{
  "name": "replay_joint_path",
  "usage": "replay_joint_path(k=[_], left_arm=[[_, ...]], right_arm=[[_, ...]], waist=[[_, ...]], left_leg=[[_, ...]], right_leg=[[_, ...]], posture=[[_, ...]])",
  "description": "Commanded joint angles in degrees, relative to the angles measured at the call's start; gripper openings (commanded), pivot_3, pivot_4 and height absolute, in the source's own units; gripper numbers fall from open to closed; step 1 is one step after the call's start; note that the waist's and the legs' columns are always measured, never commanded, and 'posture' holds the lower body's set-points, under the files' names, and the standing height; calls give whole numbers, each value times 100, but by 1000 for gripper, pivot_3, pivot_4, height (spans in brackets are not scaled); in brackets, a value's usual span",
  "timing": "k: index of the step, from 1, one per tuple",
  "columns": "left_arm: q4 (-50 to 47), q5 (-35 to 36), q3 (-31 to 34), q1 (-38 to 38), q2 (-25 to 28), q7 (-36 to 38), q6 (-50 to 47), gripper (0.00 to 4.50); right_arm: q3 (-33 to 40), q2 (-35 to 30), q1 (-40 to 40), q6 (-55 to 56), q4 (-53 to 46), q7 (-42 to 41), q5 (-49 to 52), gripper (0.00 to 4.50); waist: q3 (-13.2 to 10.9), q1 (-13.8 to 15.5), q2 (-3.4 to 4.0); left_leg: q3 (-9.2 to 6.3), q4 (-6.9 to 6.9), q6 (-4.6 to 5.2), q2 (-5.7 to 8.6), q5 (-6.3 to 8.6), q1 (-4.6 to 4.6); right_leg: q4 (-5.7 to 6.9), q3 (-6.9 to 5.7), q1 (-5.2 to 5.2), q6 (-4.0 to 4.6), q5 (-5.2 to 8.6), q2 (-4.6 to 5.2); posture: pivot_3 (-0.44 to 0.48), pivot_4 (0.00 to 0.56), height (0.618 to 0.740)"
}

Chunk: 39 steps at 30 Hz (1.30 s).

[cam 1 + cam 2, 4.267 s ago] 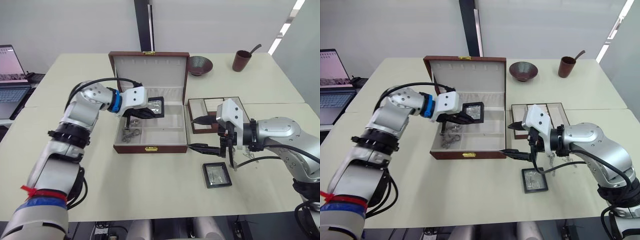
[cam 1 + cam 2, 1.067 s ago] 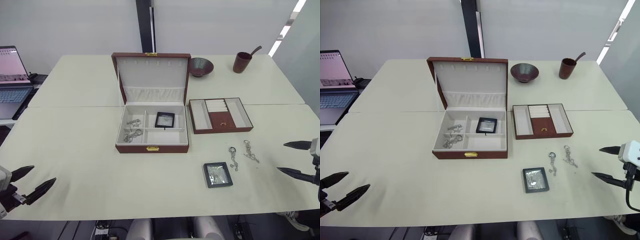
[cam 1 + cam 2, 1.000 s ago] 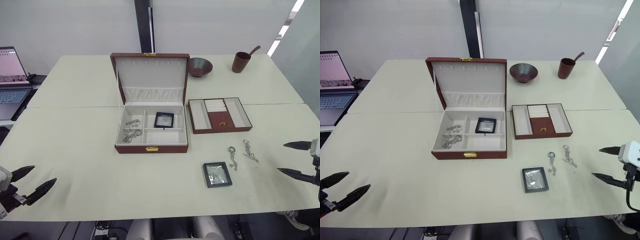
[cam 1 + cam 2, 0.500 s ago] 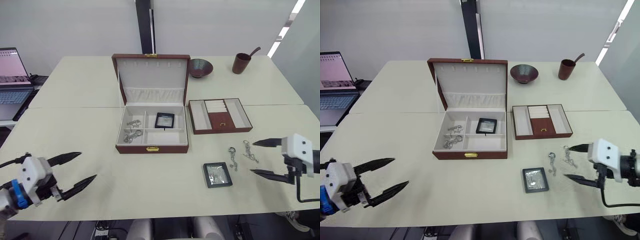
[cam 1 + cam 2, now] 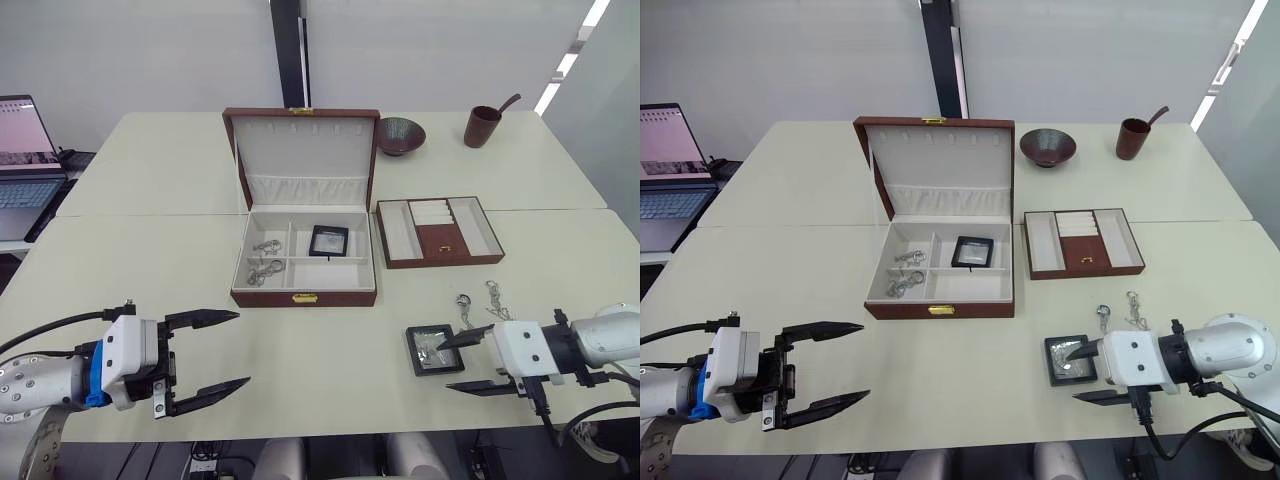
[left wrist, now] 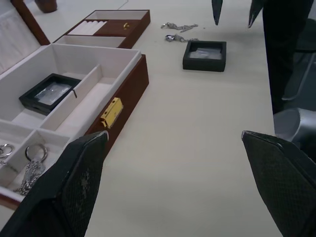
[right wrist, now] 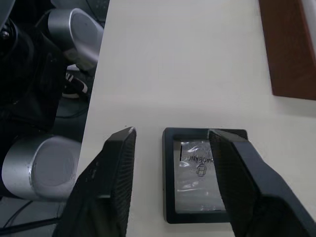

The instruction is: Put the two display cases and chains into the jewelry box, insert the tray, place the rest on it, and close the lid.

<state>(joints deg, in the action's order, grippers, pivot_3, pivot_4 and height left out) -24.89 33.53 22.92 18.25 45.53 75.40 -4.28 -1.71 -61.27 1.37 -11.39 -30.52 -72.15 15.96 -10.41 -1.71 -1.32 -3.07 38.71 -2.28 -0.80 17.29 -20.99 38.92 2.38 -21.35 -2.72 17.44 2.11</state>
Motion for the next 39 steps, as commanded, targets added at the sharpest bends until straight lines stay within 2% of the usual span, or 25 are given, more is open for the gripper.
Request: replay_joint_path(k=[1, 7, 14, 19, 25, 31, 34, 36, 39], left_arm=[[-210, 135, -80, -35, 63, 104, 83, 4500], [-180, 102, -190, -93, 77, 169, 104, 4500], [-212, 75, -304, -228, 68, 82, 76, 4500], [-260, 47, -375, -212, 44, -32, 83, 4500], [-265, 12, -386, -219, 57, -150, 83, 4500], [-204, -9, -199, -186, 69, -389, 44, 4500], [-223, -14, -54, -33, 59, -472, 41, 4500], [-266, 9, 65, 71, 45, -561, 2, 4500], [-183, 4, 325, 236, 3, -668, 28, 4500]], right_arm=[[-240, 51, -186, 123, 74, 77, -297, 2504], [-713, 229, -443, 259, 484, 127, -713, 2504], [-837, 284, -474, 345, 707, 112, -835, 2504], [-869, 325, -449, 392, 753, 130, -863, 1509], [-840, 311, -493, 362, 758, 71, -798, 11], [-524, -8, -633, -244, 408, -273, -247, 7], [-362, -190, -872, -911, 83, -390, 240, 7], [-279, -227, -1233, -1533, -133, -383, 676, 7], [-402, -78, -2191, -2420, -274, -345, 1246, 7]], waist=[[0, 0, 0], [0, 5, 0], [0, 5, 0], [0, 2, 0], [0, 3, 0], [-2, 3, 2], [-2, -15, 3], [-2, -15, 3], [-5, -21, 6]], left_leg=[[0, 0, 0, 0, 0, 0], [-1, 0, 0, 0, 0, 0], [-2, 0, 1, 0, 0, 0], [-1, 0, 1, -1, 0, 0], [-2, 0, 1, -1, 0, 0], [-3, 0, 1, -2, 1, 0], [-3, 0, 1, -4, 1, 0], [-5, -1, 1, -8, 1, 0], [-4, -2, 1, -13, 1, 0]], right_leg=[[0, 0, 0, 0, 0, 0], [0, 0, 0, 0, 0, 0], [0, 0, 0, 0, 0, 0], [0, 1, 0, 0, 0, 0], [0, 0, 0, 0, 0, 0], [0, 1, 0, 0, 0, 2], [0, 1, 0, 0, 0, 2], [0, -1, -1, 1, 0, 1], [-1, 0, -2, 1, 1, 0]], posture=[[0, 150, 740], [0, 150, 740], [0, 150, 740], [0, 150, 740], [0, 150, 740], [0, 150, 740], [0, 150, 740], [0, 150, 740], [0, 150, 740]])
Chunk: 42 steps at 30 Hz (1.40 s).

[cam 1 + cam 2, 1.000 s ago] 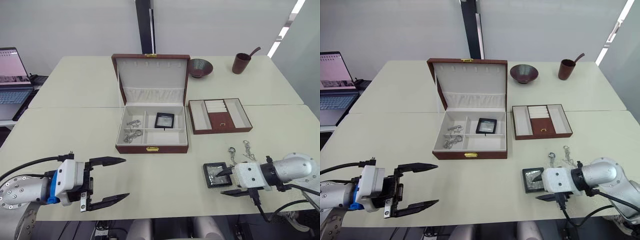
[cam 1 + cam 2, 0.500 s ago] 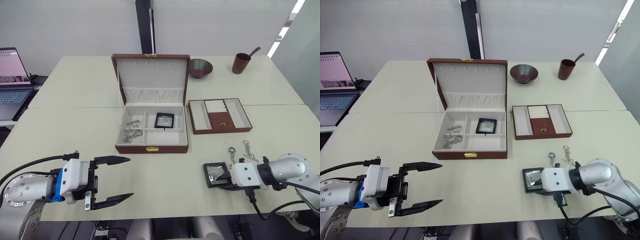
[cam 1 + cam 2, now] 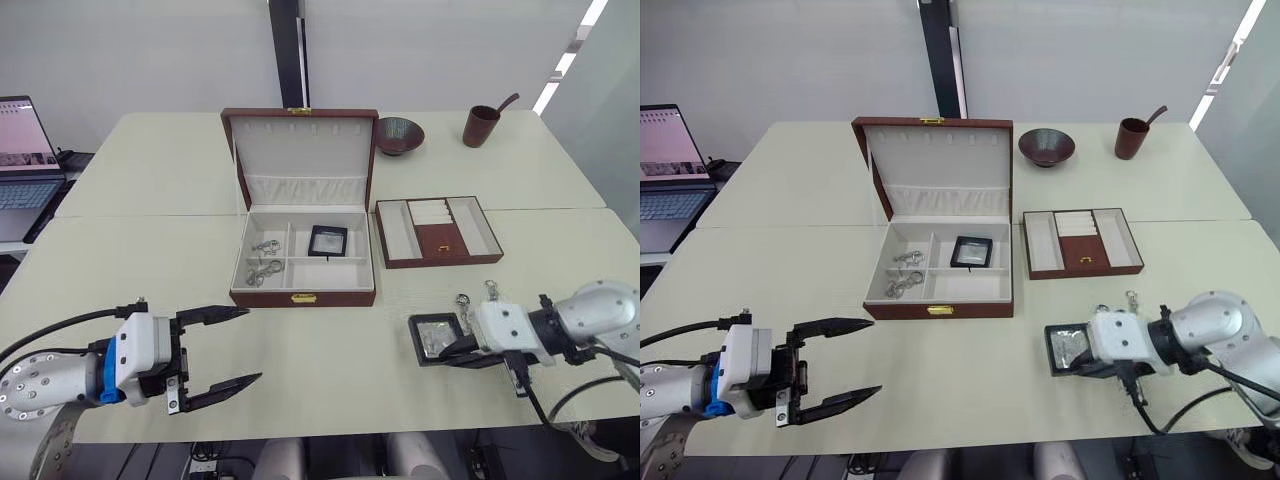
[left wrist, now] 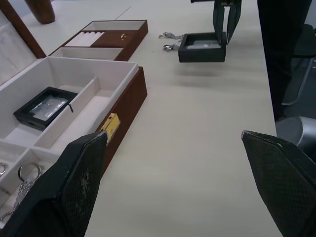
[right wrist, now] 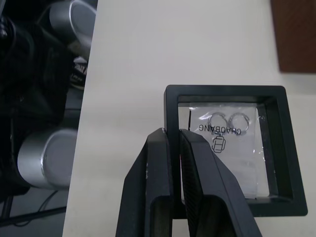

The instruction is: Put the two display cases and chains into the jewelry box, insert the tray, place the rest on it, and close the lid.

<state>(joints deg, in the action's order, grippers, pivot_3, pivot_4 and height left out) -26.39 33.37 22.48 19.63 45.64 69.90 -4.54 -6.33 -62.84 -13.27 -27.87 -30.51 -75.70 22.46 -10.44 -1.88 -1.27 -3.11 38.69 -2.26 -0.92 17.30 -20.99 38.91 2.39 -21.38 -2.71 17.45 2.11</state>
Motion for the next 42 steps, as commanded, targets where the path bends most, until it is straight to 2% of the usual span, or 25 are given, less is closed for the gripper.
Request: replay_joint_path(k=[1, 6, 8, 12, 15, 18, 21, 26, 29, 36, 42], left_arm=[[26, -9, 429, 153, -31, -121, 110, 4500], [249, -38, 562, 325, -227, -121, 319, 4500], [312, -45, 578, 367, -283, -74, 385, 4500], [606, 32, 672, 367, -299, 84, 536, 4500], [691, 205, 780, 302, -229, 175, 466, 4500], [742, 452, 901, 170, -74, 258, 223, 4500], [834, 753, 999, -85, 258, 391, -147, 4500], [834, 1214, 1032, -567, 855, 326, -1086, 4500], [686, 1463, 1011, -954, 1181, 50, -1727, 4500], [323, 1405, 719, -1483, 1357, -341, -2327, 4500], [112, 1236, 598, -1574, 1428, -434, -2574, 4500]], right_arm=[[-49, 212, -1081, -1031, -262, 86, 703, 7], [-713, 1039, -2508, -2108, 99, 535, 853, 7], [-962, 1307, -2848, -2275, 293, 641, 759, 7], [-1695, 2153, -3566, -2086, 1174, 879, 203, 7], [-1956, 2555, -3896, -1876, 1754, 959, -141, 7], [-2070, 2756, -4059, -1724, 2124, 956, -363, 7], [-2169, 2947, -4198, -1557, 2451, 959, -588, 7], [-2262, 3120, -4276, -1375, 2760, 868, -826, 7], [-2295, 3186, -4290, -1308, 2867, 815, -925, 7], [-2393, 3298, -4268, -1193, 3058, 715, -1142, 7], [-2474, 3364, -4242, -1145, 3148, 594, -1308, 7]], waist=[[-2, -5, 1], [-2, 15, 1], [-2, 21, 1], [-2, 14, 1], [-2, 3, 1], [-2, 23, 1], [-2, 19, 1], [-3, 2, 3], [-4, -3, 5], [-5, -8, 7], [-5, -7, 7]], left_leg=[[0, 0, 0, 0, 0, 0], [-3, -6, 0, 0, 0, -2], [-3, -7, 0, 2, 0, -5], [-4, -8, 0, 5, 0, -6], [-2, -10, 0, 3, 0, -9], [-4, -13, 0, 5, 0, -26], [-17, 2, -1, 5, -1, -81], [-16, 1, -1, 6, -1, -83], [-18, 0, -1, 7, -1, -83], [-17, 0, -1, 11, -1, -83], [-17, 0, -1, 12, -1, -82]], right_leg=[[0, 0, 0, 0, 0, 1], [-4, -3, -4, 2, 1, 1], [-6, -4, -7, 3, 1, 5], [-5, -5, -12, 3, 1, 10], [3, -4, -25, 3, 1, 8], [3, -6, -43, 4, 1, 10], [11, -15, -91, 4, -1, 11], [11, -15, -92, 5, -2, 8], [11, -15, -92, 5, -2, 7], [11, -12, -94, 5, -2, 5], [11, -12, -94, 5, -2, 3]], posture=[[0, 150, 740], [0, 150, 740], [0, 150, 740], [0, 150, 740], [0, 150, 740], [0, 150, 740], [0, 150, 740], [0, 150, 740], [0, 150, 740], [0, 150, 740], [0, 150, 740]])
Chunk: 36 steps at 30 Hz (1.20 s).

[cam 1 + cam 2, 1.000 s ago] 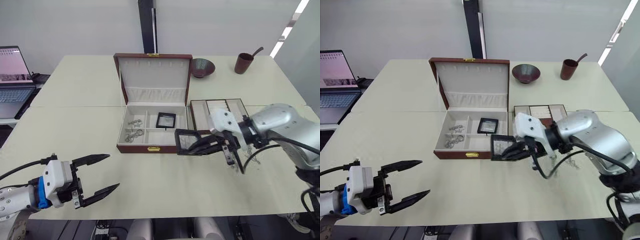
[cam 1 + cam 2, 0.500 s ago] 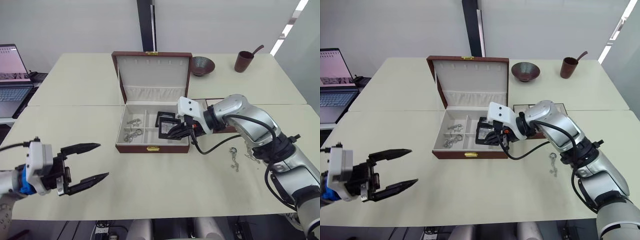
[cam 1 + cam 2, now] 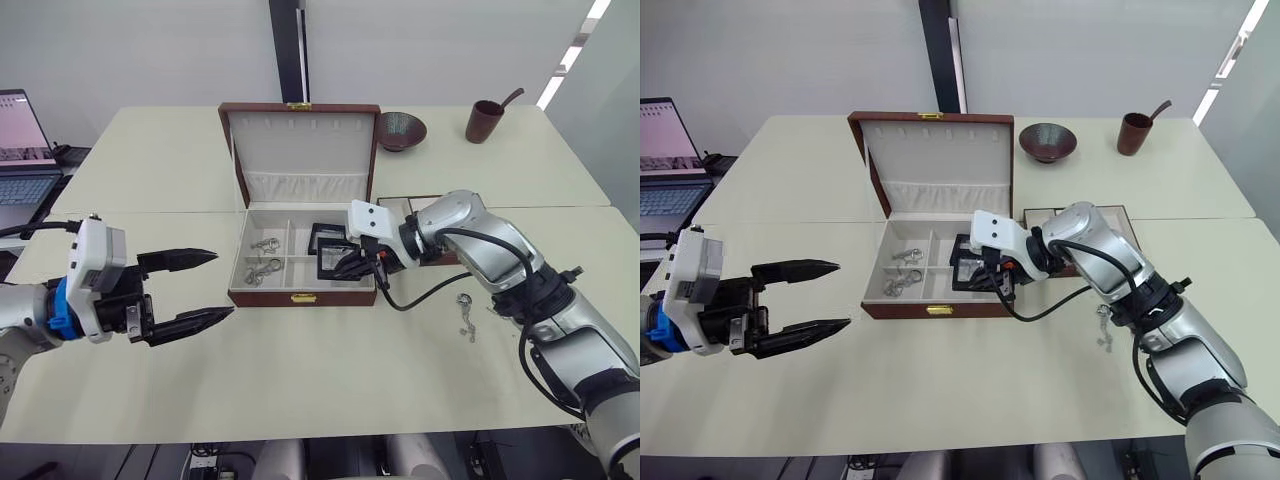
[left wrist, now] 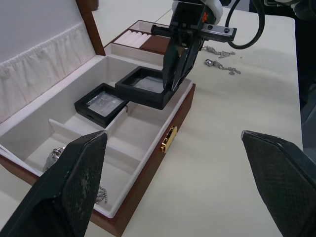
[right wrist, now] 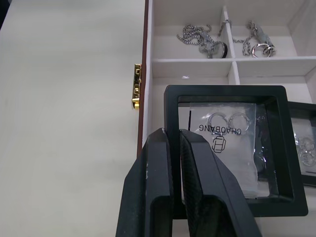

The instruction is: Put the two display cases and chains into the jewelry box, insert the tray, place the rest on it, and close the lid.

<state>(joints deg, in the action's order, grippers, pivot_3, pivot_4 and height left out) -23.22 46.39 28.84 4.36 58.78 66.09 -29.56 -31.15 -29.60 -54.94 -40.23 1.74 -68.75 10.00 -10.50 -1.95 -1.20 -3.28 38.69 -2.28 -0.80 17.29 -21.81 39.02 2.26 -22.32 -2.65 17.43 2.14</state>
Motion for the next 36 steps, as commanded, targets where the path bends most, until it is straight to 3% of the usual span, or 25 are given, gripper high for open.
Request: replay_joint_path(k=[1, 17, 19, 26, 31, 36], left_arm=[[-229, -98, -58, -55, 116, -66, -93, 4500], [-414, -332, -330, -335, 43, -334, -278, 4500], [-419, -355, -329, -324, 42, -331, -272, 4500], [-297, -457, -161, -177, -56, -311, -195, 4500], [-148, -520, 318, 138, -308, -426, -112, 4500], [312, -911, 1113, 765, -790, -640, 309, 4500]], right_arm=[[-16, 42, -70, 84, -85, -129, -74, 7], [76, 218, -51, -64, 69, -113, -178, 7], [159, 258, -91, -64, 113, -71, -158, 725], [648, 224, -238, -93, 107, -154, 71, 2418], [1158, -219, 53, 468, -382, -286, 242, 3901], [1998, -985, 829, 1153, -839, -127, 304, 3901]], waist=[[0, 0, 0], [0, 0, 0], [0, 0, 0], [-1, 3, 1], [-2, 7, 3], [-2, 11, 2]], left_leg=[[0, 0, 0, 0, 0, 0], [0, 0, 0, 1, 0, -1], [0, 0, 0, 1, 0, -1], [0, 0, 0, 1, 0, -1], [-1, -2, 0, -1, 0, -3], [0, -3, 0, -1, 1, -4]], right_leg=[[0, 0, 0, 0, 0, 0], [-1, 1, 0, 0, 0, 1], [0, 1, -1, 0, 0, 1], [-1, 1, 0, 0, 0, 2], [-3, 1, -2, 0, 0, 3], [-7, 0, 1, 0, 0, 11]], posture=[[0, 150, 740], [0, 150, 740], [0, 150, 740], [0, 150, 740], [0, 150, 740], [0, 150, 740]])
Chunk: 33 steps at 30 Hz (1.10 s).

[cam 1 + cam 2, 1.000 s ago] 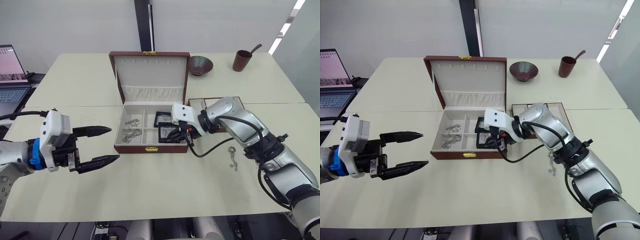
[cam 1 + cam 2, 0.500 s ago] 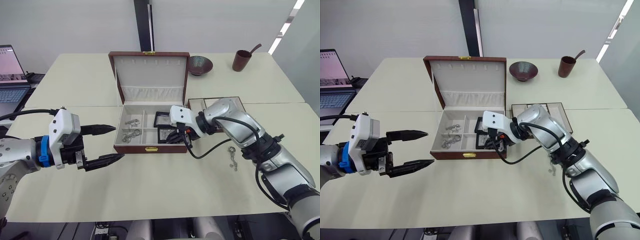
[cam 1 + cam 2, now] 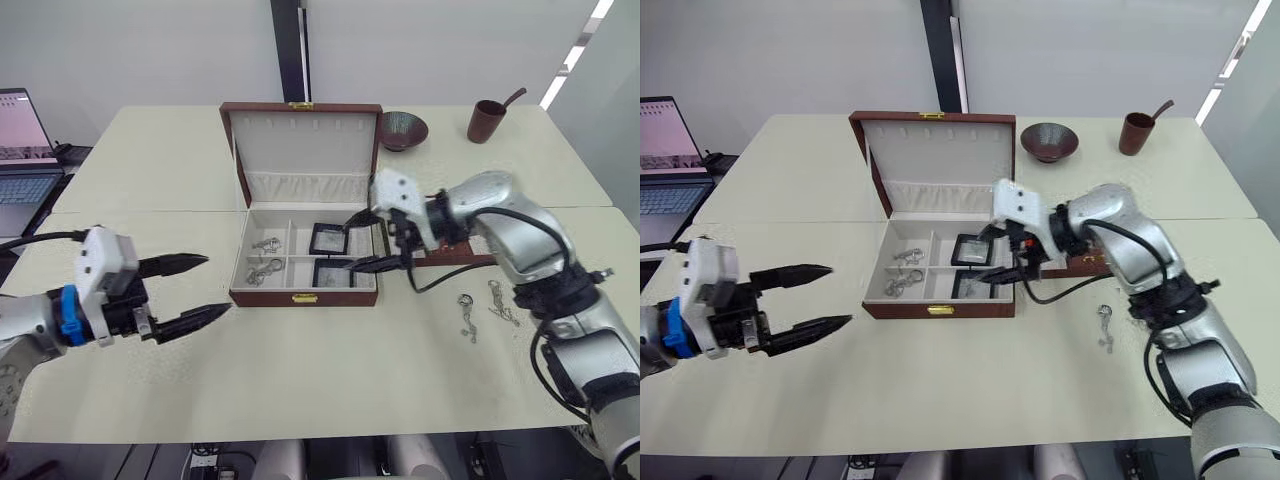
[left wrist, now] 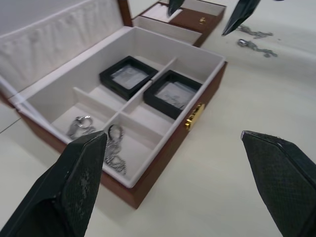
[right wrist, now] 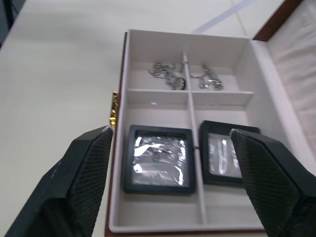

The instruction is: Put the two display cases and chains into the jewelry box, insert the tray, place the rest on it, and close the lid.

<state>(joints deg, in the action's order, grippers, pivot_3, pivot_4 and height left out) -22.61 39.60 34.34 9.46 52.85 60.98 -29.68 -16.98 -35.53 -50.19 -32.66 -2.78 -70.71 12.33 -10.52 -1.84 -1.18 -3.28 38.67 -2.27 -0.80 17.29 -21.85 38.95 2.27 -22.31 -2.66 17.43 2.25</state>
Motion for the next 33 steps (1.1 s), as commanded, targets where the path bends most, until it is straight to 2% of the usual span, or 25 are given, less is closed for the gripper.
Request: replay_joint_path(k=[1, 6, 12, 20, 22, 25, 33], left_arm=[[402, -308, 724, 403, -308, -174, 402, 4500], [1038, -711, 1007, 955, -814, -296, 1037, 4500], [1558, -974, 991, 1090, -907, -292, 1545, 4500], [2098, -1123, 727, 835, -667, -100, 1840, 4500], [2194, -1151, 655, 815, -606, -25, 1871, 4500], [2289, -1154, 630, 804, -617, -13, 1863, 4500], [2333, -1158, 590, 859, -688, -31, 1877, 4500]], right_arm=[[828, -586, 636, 562, -492, 121, 79, 3901], [2015, -1355, 2102, 1432, -737, 398, 26, 3901], [3453, -1970, 4006, 2159, -354, 485, 1, 3901], [4381, -1997, 5560, 3050, 527, 728, -96, 3901], [4430, -2025, 5830, 3200, 672, 713, -118, 3901], [4468, -2028, 6139, 3272, 796, 672, -69, 4470], [4352, -2007, 6059, 3156, 771, 823, 19, 4470]], waist=[[0, 2, 0], [0, 30, 0], [2, 47, -5], [2, -6, -3], [2, -4, -3], [3, -10, -2], [3, -2, -2]], left_leg=[[1, 0, 0, 0, 0, 0], [7, -4, 1, 1, 0, 0], [7, 0, 1, 2, 0, 8], [23, -2, 1, 2, 0, 23], [27, -3, 1, 4, 0, 25], [32, -3, 1, 3, 0, 26], [31, -3, 1, 0, 0, 35]], right_leg=[[-1, 0, 0, 0, 0, 0], [-4, 2, 2, 0, 0, 3], [-1, 0, 19, -3, -2, 1], [3, 9, 25, -3, -2, -10], [2, 13, 25, -3, -2, -12], [2, 17, 25, -3, -2, -12], [2, 18, 33, -3, -2, -11]], posture=[[0, 150, 740], [0, 150, 740], [0, 150, 740], [0, 150, 740], [0, 150, 740], [0, 150, 740], [0, 150, 740]])
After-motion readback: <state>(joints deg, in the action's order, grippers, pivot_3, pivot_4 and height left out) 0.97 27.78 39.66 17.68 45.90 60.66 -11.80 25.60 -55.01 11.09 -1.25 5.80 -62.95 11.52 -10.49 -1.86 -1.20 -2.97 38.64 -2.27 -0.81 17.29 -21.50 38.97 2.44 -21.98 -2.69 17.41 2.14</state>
